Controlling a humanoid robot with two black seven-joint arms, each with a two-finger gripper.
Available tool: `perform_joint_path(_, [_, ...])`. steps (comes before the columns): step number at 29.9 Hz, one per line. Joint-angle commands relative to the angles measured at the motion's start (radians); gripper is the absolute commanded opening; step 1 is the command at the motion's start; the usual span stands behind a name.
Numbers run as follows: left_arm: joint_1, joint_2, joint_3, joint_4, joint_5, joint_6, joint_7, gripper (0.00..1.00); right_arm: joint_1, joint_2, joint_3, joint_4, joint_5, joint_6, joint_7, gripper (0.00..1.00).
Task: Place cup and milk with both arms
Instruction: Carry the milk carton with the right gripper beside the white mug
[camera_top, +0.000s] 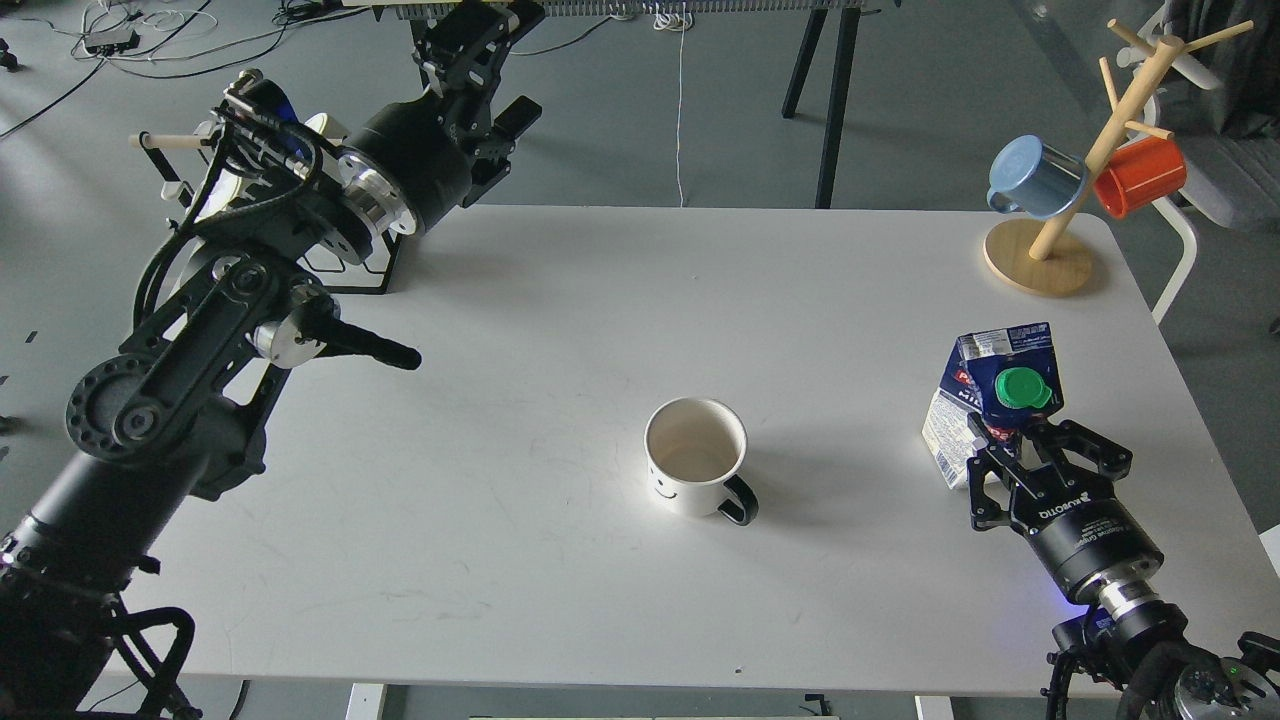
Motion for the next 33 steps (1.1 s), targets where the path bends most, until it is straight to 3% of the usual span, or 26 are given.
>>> perform_joint_path(1, [0.003,0.000,0.000,0.000,0.000,0.000,0.000,1.00,0.003,0.018,0.000,0.012,-0.005,0.000,0.000,0.33])
perform_joint_path(20, [0.003,-0.003,0.000,0.000,0.000,0.000,0.000,1.00,0.106,0.244,-0.009,0.027,-0.117,0.000,0.000,0.33])
perform_joint_path(33, [0.003,-0.006,0.002,0.000,0.000,0.000,0.000,1.00,0.106,0.325,-0.018,-0.013,-0.134,0.000,0.000,0.33])
